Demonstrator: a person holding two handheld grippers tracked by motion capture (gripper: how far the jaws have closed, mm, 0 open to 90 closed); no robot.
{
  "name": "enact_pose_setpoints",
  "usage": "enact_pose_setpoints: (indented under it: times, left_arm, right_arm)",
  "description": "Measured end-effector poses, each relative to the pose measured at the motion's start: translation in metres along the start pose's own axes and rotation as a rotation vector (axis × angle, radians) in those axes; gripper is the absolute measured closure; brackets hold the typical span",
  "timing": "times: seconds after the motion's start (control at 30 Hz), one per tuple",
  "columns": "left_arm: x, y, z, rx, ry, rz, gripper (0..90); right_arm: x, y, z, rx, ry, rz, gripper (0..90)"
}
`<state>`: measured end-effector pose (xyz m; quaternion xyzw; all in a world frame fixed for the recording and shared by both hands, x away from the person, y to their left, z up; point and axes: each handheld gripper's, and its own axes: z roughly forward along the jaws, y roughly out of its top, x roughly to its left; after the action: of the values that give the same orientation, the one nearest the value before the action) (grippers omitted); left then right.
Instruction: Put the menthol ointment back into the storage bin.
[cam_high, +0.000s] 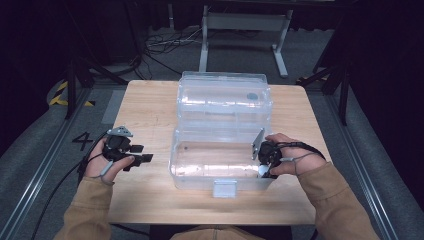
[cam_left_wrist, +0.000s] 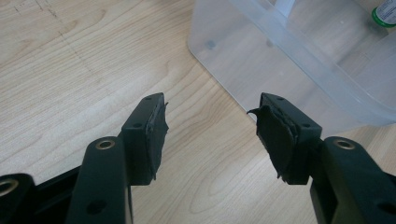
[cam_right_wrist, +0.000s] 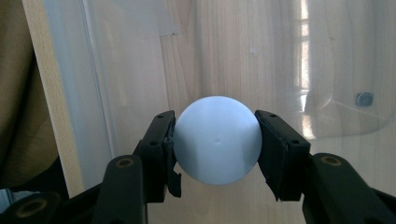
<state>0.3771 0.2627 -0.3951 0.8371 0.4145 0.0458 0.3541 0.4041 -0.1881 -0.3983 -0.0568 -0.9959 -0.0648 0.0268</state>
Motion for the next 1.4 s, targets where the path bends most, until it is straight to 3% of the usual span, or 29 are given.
enact_pose_setpoints:
  times: [1.2,1.4]
  left_arm:
    - [0.0005,0.0001,-0.0006,0.005,-0.001,0.001,42.6]
    - [0.0006,-0.0002,-0.0008,0.003,-0.001,-0.001,42.6]
  right_arm:
    - [-0.007,0.0022,0.008,0.031,0.029,-0.002,49.9]
    - [-0.0071,0.0015,0.0077,0.028,0.042,0.015,49.6]
